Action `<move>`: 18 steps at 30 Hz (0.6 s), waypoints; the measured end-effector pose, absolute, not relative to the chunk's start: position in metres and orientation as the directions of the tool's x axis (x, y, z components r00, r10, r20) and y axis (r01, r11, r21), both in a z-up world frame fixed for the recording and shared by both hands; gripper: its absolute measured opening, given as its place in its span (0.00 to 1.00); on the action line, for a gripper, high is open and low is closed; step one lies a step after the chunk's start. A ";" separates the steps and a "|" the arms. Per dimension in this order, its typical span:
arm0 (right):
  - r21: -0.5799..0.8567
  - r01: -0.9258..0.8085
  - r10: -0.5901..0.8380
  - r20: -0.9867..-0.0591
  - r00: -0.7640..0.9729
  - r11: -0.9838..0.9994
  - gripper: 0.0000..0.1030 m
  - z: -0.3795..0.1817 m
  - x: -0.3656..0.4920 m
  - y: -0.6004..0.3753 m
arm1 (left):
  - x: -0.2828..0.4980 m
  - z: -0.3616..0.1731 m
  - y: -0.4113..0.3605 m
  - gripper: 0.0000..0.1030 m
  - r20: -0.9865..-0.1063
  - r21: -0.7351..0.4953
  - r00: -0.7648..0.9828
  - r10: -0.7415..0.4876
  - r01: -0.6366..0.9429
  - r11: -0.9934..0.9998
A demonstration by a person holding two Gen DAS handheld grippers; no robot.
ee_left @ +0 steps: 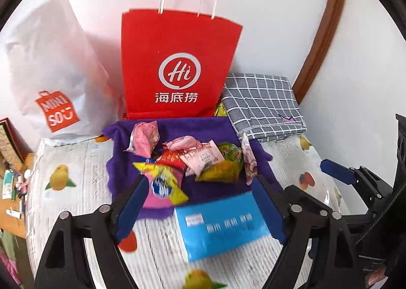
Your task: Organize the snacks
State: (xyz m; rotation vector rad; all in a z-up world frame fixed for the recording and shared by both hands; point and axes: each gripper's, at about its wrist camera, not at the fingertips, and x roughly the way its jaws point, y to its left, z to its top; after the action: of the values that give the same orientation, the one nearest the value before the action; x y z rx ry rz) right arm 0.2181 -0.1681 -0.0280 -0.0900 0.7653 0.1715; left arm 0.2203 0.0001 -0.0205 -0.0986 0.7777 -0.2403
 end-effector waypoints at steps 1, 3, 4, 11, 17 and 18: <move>-0.014 -0.180 0.121 -0.690 0.713 0.984 0.84 -0.027 0.211 -0.170 | 0.208 -0.018 -0.001 0.84 -0.676 -0.158 0.697 -0.240 0.181 0.971; 0.011 -0.167 0.129 -0.683 0.719 0.986 0.88 -0.024 0.191 -0.176 | 0.191 -0.014 -0.001 0.88 -0.661 -0.142 0.716 -0.224 0.173 0.975; 0.016 -0.162 0.130 -0.678 0.724 0.987 0.89 -0.023 0.183 -0.178 | 0.180 -0.013 -0.001 0.90 -0.653 -0.132 0.728 -0.211 0.165 0.978; -0.035 -0.120 0.068 -0.655 0.752 0.992 0.98 -0.023 0.127 -0.186 | 0.132 -0.018 -0.006 0.93 -0.632 -0.086 0.759 -0.154 0.129 0.988; -0.020 -0.093 0.058 -0.650 0.758 0.995 0.98 -0.028 0.092 -0.194 | 0.099 -0.031 -0.012 0.93 -0.625 -0.040 0.773 -0.105 0.103 0.994; -0.018 -0.091 0.058 -0.648 0.760 0.996 0.98 -0.029 0.088 -0.195 | 0.095 -0.031 -0.013 0.93 -0.622 -0.032 0.777 -0.099 0.101 0.994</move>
State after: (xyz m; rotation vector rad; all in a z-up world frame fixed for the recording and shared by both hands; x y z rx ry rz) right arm 0.0879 -0.1945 -0.0290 -0.0491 0.7035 0.0814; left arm 0.0948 -0.0131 -0.0314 0.0036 0.6723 -0.1084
